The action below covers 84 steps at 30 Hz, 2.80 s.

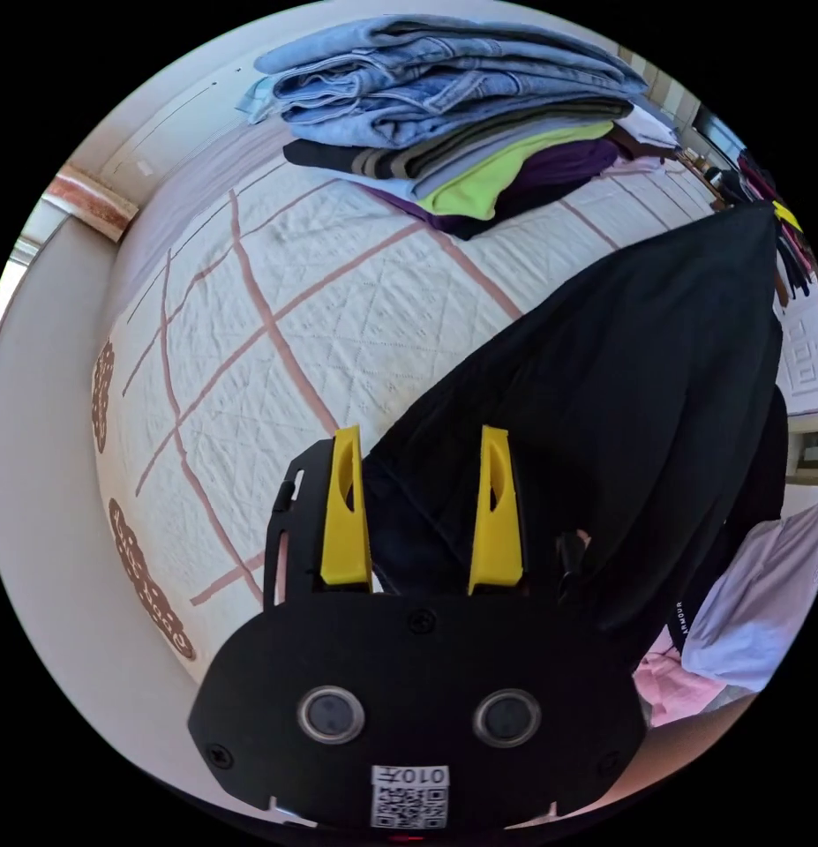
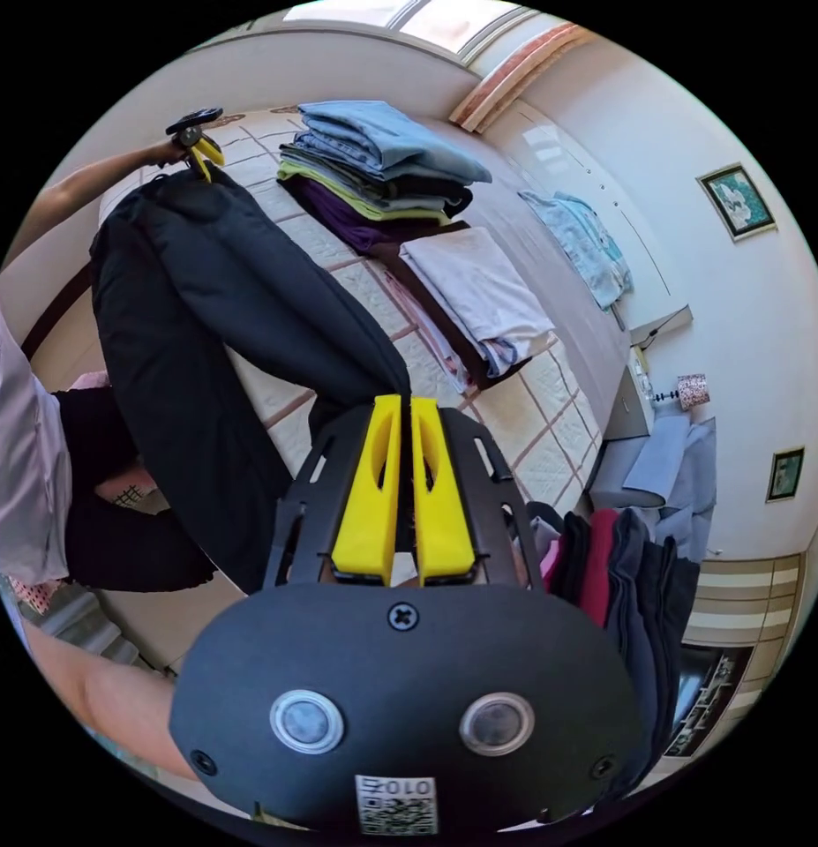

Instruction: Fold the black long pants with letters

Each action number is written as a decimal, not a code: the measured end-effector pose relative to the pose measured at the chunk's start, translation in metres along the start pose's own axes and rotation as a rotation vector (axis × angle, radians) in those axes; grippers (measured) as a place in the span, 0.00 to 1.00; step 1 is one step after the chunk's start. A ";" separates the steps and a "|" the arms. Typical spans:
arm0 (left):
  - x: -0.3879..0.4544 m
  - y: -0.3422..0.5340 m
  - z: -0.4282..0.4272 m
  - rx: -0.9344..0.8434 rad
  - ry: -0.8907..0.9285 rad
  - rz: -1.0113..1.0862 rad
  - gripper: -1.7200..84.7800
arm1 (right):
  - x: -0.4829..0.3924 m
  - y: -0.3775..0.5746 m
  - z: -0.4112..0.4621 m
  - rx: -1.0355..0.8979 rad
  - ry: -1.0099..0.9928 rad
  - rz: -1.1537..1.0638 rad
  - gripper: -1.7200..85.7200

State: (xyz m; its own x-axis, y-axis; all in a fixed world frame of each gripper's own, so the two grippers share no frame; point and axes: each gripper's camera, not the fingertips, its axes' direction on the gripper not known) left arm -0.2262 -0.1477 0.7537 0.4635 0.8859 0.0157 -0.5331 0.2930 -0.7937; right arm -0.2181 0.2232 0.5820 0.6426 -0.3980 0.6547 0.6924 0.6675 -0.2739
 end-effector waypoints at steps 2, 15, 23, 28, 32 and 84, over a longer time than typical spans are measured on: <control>0.002 0.004 0.001 0.014 -0.018 0.020 0.20 | -0.002 -0.002 0.008 -0.036 -0.004 0.009 0.06; -0.040 0.091 -0.119 0.433 0.065 -0.132 0.05 | 0.017 0.013 0.027 -0.156 -0.148 0.102 0.06; -0.080 0.048 -0.166 0.278 -0.181 -0.254 0.05 | 0.091 -0.081 0.051 -0.179 -0.174 0.223 0.06; -0.081 0.019 -0.099 -0.013 -0.300 -0.383 0.09 | 0.072 -0.154 0.113 -0.276 0.048 0.262 0.07; -0.070 0.053 -0.088 0.009 -0.285 -0.412 0.12 | 0.061 -0.148 0.113 -0.247 0.184 0.327 0.10; 0.009 0.699 -0.059 0.549 0.264 -1.083 0.04 | -0.023 0.298 0.049 -0.067 -0.274 1.058 0.07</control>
State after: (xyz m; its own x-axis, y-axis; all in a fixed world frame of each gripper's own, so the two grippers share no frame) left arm -0.5532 0.0439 0.1631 0.9438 0.0137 0.3301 0.0164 0.9960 -0.0881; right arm -0.0427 0.4617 0.5198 0.8337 0.5155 0.1981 -0.1447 0.5501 -0.8225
